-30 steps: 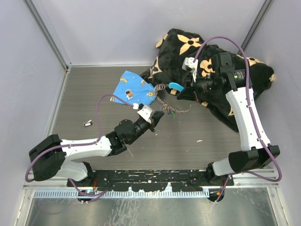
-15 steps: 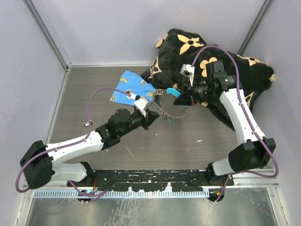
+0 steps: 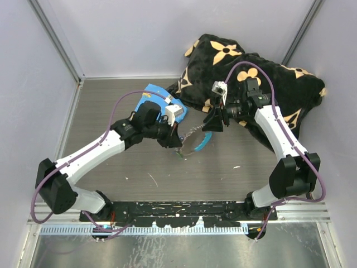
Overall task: Remove the keys from the keyring
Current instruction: Pick up the key from the keyring.
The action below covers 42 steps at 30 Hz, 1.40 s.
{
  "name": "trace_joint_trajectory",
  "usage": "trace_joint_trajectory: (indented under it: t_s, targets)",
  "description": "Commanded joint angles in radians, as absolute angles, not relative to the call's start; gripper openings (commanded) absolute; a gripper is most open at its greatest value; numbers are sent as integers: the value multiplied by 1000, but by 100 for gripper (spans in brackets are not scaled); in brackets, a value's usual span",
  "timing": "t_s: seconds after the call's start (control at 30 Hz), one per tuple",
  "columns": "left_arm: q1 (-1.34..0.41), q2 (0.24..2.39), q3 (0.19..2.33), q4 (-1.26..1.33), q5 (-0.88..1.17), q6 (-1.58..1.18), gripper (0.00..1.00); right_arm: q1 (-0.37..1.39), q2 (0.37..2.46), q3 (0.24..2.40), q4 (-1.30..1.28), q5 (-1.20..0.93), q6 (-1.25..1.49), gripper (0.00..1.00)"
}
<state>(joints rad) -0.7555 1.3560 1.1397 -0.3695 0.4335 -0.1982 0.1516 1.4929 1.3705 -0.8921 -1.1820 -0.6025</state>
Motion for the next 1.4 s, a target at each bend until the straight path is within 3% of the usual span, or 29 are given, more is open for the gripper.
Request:
trace_joint_trajectory:
  t_s: [0.0, 0.17, 0.37, 0.57, 0.7, 1.0, 1.37]
  targets:
    - [-731, 1400, 1290, -694, 591, -181, 0, 130, 1494, 1359, -852, -1223, -641, 63]
    - [-730, 1495, 1417, -963, 630, -126, 0, 125, 1491, 1355, -891, -1242, -735, 66]
    - [-747, 1557, 1564, -1194, 493, -4, 0, 128, 1466, 1309, -908, -1386, -882, 66]
    - [-777, 1571, 1657, -1279, 429, 81, 0, 170, 1445, 1268, -1168, -1499, -1432, 75]
    - [-817, 1579, 1694, -1295, 363, 134, 0, 214, 1460, 1294, -1249, -1455, -1511, 75]
    - [-845, 1633, 1775, -1345, 340, 163, 0, 296, 1424, 1299, -1246, -1383, -1545, 72]
    - [-844, 1651, 1812, -1367, 358, 189, 0, 309, 1340, 1217, -978, -1274, -1316, 68]
